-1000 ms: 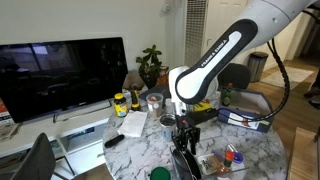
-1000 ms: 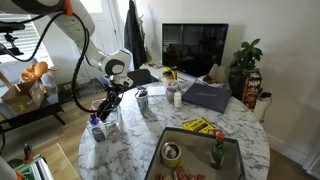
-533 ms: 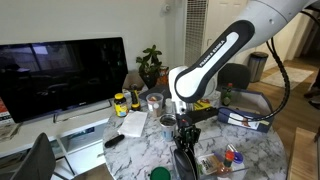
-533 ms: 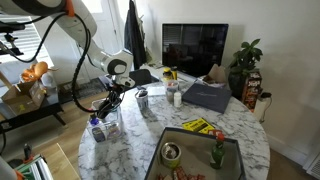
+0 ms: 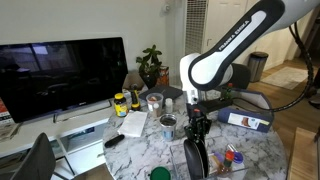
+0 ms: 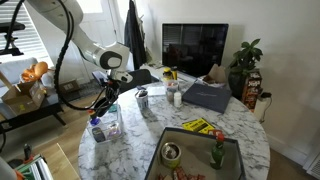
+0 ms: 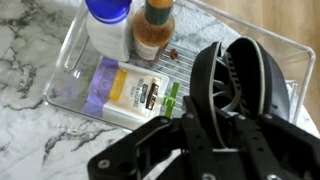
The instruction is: Move the case from the clear box to the middle of the table
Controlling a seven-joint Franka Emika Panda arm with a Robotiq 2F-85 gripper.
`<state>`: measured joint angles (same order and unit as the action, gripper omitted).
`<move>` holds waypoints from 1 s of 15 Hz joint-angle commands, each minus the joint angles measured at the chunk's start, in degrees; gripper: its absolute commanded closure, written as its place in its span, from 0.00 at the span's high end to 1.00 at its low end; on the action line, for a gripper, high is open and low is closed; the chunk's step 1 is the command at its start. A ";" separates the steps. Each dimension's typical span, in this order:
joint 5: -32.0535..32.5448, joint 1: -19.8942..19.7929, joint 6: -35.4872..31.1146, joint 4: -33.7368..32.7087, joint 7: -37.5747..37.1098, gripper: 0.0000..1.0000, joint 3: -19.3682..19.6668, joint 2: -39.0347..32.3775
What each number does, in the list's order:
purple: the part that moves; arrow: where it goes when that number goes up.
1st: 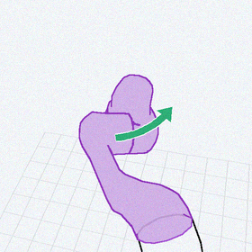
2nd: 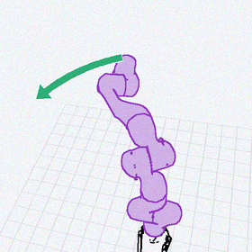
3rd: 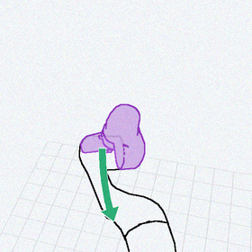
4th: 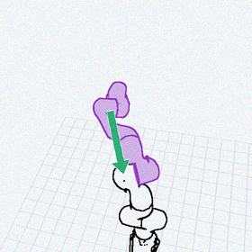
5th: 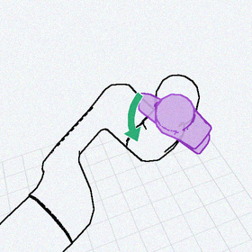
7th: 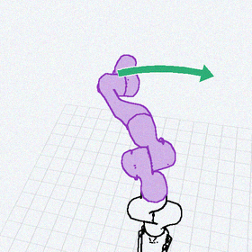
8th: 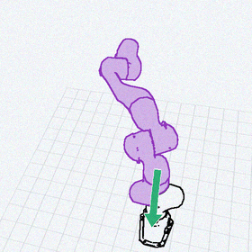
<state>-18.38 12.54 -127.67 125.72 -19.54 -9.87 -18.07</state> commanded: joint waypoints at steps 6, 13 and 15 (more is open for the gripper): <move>-16.38 -7.17 6.63 10.04 10.62 0.03 3.09 21.44; -23.17 -9.64 6.43 8.48 12.51 0.03 6.76 19.48; -25.65 -11.30 6.63 7.93 9.87 0.03 8.51 18.24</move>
<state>-40.38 3.17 -122.20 134.82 -8.19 -3.56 1.77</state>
